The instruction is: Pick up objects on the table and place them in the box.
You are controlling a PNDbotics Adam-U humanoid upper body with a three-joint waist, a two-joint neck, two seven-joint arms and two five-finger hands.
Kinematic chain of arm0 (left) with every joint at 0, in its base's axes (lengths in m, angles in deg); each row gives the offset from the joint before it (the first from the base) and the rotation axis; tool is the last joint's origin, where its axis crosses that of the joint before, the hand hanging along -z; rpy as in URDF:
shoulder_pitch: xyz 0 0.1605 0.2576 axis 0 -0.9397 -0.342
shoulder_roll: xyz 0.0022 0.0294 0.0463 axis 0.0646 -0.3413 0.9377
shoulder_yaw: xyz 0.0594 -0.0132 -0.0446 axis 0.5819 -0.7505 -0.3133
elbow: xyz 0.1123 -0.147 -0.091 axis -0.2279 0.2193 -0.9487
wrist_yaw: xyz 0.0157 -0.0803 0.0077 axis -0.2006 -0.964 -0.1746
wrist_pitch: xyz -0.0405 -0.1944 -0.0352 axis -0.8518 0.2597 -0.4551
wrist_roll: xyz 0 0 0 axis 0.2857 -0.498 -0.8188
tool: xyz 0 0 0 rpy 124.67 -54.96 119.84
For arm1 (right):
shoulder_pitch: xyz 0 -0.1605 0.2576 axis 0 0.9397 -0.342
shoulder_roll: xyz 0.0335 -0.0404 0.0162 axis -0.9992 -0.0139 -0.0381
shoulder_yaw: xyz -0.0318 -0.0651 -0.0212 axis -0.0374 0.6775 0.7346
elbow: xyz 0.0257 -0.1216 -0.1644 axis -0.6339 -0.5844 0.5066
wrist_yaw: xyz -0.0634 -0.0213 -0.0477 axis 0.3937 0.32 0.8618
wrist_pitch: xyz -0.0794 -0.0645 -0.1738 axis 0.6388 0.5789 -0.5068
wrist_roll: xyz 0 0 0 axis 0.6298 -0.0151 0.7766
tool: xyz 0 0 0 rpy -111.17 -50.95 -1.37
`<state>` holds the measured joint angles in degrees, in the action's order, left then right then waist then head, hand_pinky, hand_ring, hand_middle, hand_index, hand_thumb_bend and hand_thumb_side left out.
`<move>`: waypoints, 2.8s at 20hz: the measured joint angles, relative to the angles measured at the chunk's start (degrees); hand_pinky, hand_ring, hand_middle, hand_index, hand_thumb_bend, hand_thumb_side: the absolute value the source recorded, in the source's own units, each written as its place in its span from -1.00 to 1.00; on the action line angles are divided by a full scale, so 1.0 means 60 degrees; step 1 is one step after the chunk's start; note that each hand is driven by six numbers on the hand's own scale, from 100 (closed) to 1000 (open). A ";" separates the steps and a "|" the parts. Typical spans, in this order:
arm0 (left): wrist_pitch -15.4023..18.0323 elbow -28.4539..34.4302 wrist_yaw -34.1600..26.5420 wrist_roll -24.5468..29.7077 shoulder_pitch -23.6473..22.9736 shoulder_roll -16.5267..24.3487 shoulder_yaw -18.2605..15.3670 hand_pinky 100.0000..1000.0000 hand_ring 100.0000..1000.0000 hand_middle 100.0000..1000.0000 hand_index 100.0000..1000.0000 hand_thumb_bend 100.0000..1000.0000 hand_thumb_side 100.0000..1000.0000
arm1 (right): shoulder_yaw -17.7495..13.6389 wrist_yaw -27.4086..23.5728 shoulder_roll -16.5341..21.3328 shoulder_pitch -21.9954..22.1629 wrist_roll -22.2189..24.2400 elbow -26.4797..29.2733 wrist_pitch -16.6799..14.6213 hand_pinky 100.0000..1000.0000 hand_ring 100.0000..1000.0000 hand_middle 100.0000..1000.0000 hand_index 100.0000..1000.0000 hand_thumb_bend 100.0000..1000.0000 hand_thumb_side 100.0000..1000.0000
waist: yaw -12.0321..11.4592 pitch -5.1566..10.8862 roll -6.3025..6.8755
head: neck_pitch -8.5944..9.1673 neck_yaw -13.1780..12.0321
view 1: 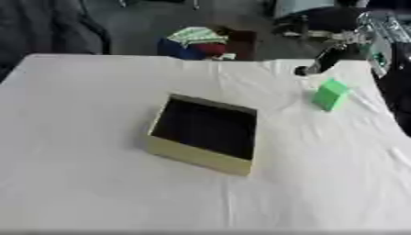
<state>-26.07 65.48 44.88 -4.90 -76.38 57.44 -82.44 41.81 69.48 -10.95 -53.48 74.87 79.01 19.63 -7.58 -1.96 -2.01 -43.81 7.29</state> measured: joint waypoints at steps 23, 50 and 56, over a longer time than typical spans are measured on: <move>-0.0196 -0.0004 -0.0083 0.0119 -0.0074 -0.0004 0.0004 0.25 -0.06 -0.13 0.24 -1.00 -0.16 | -0.2004 -0.0546 0.0188 -0.0877 0.0593 -0.3912 0.3972 0.81 0.97 0.96 1.00 -1.00 -0.10 | 0.0011 0.0064 0.0035 | -0.0005 0.0304; -0.0410 -0.0024 -0.0349 0.0309 0.0041 0.0328 0.0063 0.25 -0.06 -0.13 0.24 -1.00 -0.17 | -0.1131 -0.2311 0.0217 -0.1011 -0.0431 -0.6695 0.5384 0.84 1.00 1.00 1.00 -1.00 0.16 | 0.0075 0.0162 -0.0002 | -0.0006 0.0639; -0.0475 -0.0024 -0.0401 0.0330 0.0042 0.0346 0.0064 0.25 -0.06 -0.13 0.24 -1.00 -0.17 | -0.1003 -0.1952 0.0359 -0.0975 -0.0678 -0.6797 0.5398 0.83 1.00 1.00 1.00 -0.85 0.17 | 0.0076 0.0164 0.0025 | -0.0006 0.0666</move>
<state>-28.92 65.34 42.48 -2.92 -76.13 59.51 -82.06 35.79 57.76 -8.79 -59.33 70.81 38.23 52.02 -7.12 -0.98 -1.86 -43.84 11.29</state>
